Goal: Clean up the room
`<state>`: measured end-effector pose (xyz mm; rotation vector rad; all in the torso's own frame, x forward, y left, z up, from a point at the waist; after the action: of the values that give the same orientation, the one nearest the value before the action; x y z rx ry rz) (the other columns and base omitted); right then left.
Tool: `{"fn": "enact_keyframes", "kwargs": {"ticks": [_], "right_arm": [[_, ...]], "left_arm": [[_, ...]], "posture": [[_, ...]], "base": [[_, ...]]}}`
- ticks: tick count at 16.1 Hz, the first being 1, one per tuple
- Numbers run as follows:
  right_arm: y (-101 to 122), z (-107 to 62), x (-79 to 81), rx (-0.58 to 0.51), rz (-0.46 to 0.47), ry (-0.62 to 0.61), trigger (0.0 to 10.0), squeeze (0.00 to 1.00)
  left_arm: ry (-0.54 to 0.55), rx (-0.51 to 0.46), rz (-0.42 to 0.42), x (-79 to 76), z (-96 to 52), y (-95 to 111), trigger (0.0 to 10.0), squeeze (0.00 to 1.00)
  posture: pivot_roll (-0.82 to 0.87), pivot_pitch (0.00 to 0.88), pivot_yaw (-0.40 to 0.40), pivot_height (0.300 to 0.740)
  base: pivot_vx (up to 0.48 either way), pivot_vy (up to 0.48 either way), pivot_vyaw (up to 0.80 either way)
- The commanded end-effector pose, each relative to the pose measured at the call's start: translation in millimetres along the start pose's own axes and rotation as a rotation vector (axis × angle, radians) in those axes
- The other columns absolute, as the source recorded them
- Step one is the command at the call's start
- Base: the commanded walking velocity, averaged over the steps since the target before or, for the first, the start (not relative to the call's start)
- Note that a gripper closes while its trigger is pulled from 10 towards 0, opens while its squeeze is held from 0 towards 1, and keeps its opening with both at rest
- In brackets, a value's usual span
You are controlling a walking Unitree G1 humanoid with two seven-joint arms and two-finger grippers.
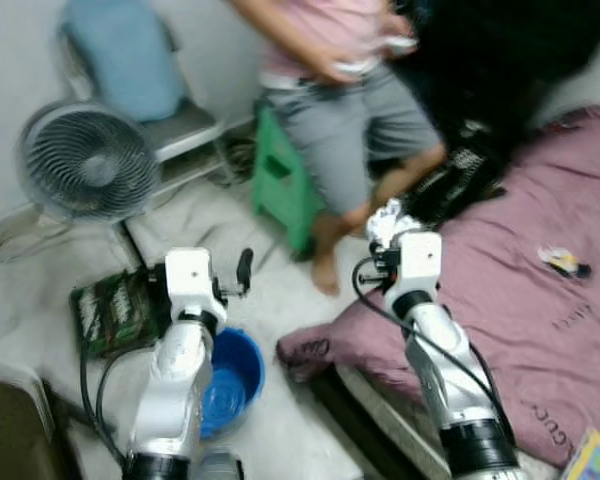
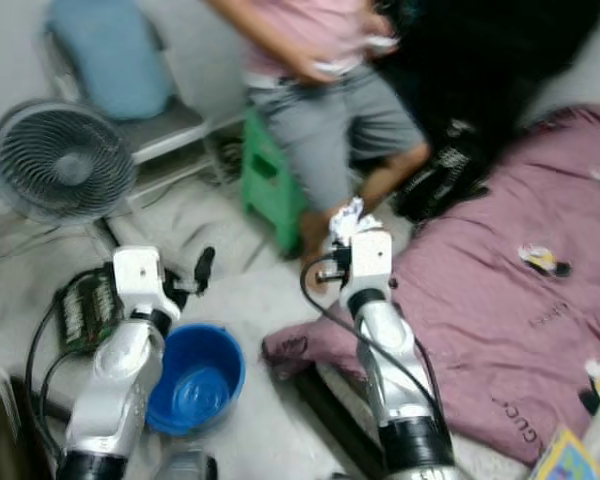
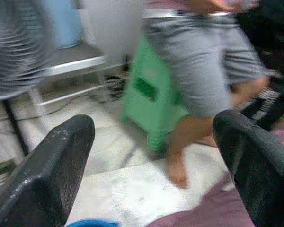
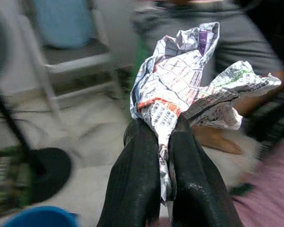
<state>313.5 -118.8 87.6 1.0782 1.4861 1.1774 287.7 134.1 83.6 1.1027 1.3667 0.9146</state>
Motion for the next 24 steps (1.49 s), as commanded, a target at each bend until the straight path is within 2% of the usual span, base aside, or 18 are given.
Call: {"fn": "enact_keyframes", "kwargs": {"ticks": [1,4,7,9,10,11,12,14,15,16,18,20,22,24], "right_arm": [[3,0.5,2.9,-0.007,-0.005,0.009,10.0,0.0],[3,-0.7,0.9,-0.017,-0.009,0.002,10.0,0.0],[1,-4.6,-2.1,-0.017,-0.017,-0.004,10.0,0.0],[-4,-7.1,-5.2,-0.008,-0.024,-0.012,10.0,0.0],[-4,-7.9,-9.2,-0.013,-0.034,-0.022,10.0,0.0],[-2,-11.5,-21.8,-0.026,-0.027,-0.061,10.0,0.0],[-3,-14.8,-30.2,-0.024,-0.028,-0.088,10.0,0.0],[-9,-23.7,-40.4,-0.006,-0.034,-0.124,10.0,0.0],[-12,-27.7,-42.3,0.001,-0.045,-0.135,10.0,0.0],[-13,-30.5,-41.1,-0.001,-0.059,-0.13,10.0,0.0],[-13,-31.7,-43.7,0.008,-0.073,-0.144,10.0,0.0],[-16,-31.4,-42.8,0.024,-0.03,-0.154,10.0,0.0],[-13,-27.7,-37.2,0.013,-0.063,-0.132,10.0,0.0],[-13,-26.3,-38.2,0.017,-0.051,-0.139,10.0,0.0]], "left_arm": [[0.012,-0.013,0.012,1.6,0.8,4,10.0,0.0],[0.027,-0.016,0.01,4.7,-0.5,4,10.0,0.0],[0.042,-0.007,0.011,14.0,-7.6,3,10.0,0.0],[0.052,-0.007,0.049,22.5,-11.7,4,10.0,0.0],[0.063,-0.017,0.071,25.2,-12.7,7,10.0,0.0],[0.084,-0.051,0.119,32.1,-17.4,17,10.0,0.0],[0.113,-0.058,0.132,40.3,-23.2,22,10.0,0.0],[0.176,-0.048,0.143,57.5,-35.1,21,10.0,0.0],[0.176,-0.045,0.152,59.8,-38.1,19,10.0,0.0],[0.17,-0.029,0.14,58.4,-38.0,15,10.0,0.0],[0.113,-0.02,0.143,44.6,-29.9,13,10.0,0.0],[0.096,-0.017,0.143,40.6,-28.1,12,10.0,0.0],[0.087,0.01,0.143,38.8,-28.4,3,10.0,0.0],[0.063,0.014,0.142,32.1,-26.5,2,10.0,0.0]], "posture": [[-0.04,0.0,-0.046,0.74],[-0.03,0.0,-0.046,0.74],[-0.03,0.0,-0.043,0.74],[-0.01,0.0,-0.043,0.74],[0.0,0.0,-0.048,0.74],[0.01,0.0,-0.048,0.74],[0.02,0.0,-0.038,0.74],[0.02,0.0,-0.031,0.74],[0.0,0.003,-0.016,0.74],[-0.02,0.0,-0.01,0.74],[-0.02,0.0,-0.011,0.74],[-0.04,0.0,-0.004,0.74],[-0.04,0.0,0.001,0.74],[-0.04,0.0,-0.019,0.74]], "base": [[0.0,0.0,0.8],[0.0,0.0,0.8],[0.0,0.0,0.8],[0.0,0.0,0.8],[0.0,0.0,0.69],[0.0,0.0,0.0],[0.0,0.0,0.0],[0.0,0.0,0.0],[0.0,0.0,0.0],[0.0,0.0,0.0],[0.0,0.0,0.0],[0.0,0.0,0.0],[0.0,0.0,0.8],[0.0,0.0,0.8]]}}
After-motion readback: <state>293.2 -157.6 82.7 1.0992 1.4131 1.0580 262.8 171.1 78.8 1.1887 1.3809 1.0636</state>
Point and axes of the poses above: a point about 5 cm out from each wrist's last joint towards the gripper, its own z axis pointing out of the wrist towards the gripper, its own y axis along the axis of the wrist's last joint, x = y × z, the point moved 2 cm from there along z, pointing out of the wrist towards the gripper, and after that the axes turned 11 degrees about -z, right-handed, at the moved point
